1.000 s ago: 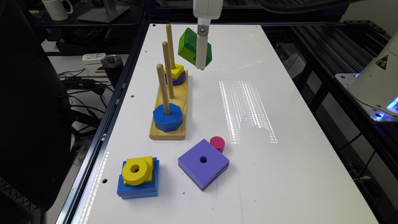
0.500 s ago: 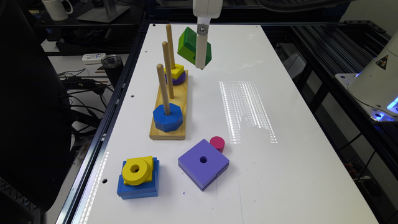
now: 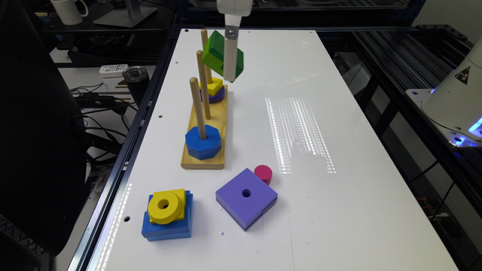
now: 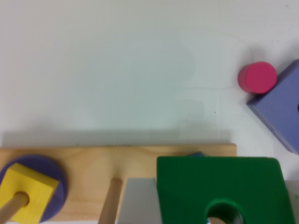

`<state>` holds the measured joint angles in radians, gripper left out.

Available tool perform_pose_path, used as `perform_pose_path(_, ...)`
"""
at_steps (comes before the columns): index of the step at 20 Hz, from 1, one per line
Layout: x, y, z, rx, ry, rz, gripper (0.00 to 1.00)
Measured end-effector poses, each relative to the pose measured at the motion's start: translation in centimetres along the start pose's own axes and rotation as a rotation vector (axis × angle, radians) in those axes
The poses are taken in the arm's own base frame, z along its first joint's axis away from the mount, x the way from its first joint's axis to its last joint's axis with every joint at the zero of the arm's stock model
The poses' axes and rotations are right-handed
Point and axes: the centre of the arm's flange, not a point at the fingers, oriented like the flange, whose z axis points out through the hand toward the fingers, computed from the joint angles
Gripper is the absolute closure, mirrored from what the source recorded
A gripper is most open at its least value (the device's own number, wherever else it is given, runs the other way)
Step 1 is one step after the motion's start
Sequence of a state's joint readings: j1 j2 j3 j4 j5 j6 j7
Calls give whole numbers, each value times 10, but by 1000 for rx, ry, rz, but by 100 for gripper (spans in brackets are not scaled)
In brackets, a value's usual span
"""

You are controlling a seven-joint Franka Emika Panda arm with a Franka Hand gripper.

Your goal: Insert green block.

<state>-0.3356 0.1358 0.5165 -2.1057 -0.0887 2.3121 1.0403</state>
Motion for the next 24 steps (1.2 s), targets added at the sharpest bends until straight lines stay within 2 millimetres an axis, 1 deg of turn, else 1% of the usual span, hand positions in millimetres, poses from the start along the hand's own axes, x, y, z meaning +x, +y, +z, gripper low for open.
perform_pose_path(6,9,-11,3,15,-9,-3,100)
perform_pose_path(10,3,-18,3,22,-15,-12,100)
perform_pose_path(17,-6,-24,2,26,-18,-19,100)
perform_pose_path(24,-4,-23,2,26,-17,-16,100)
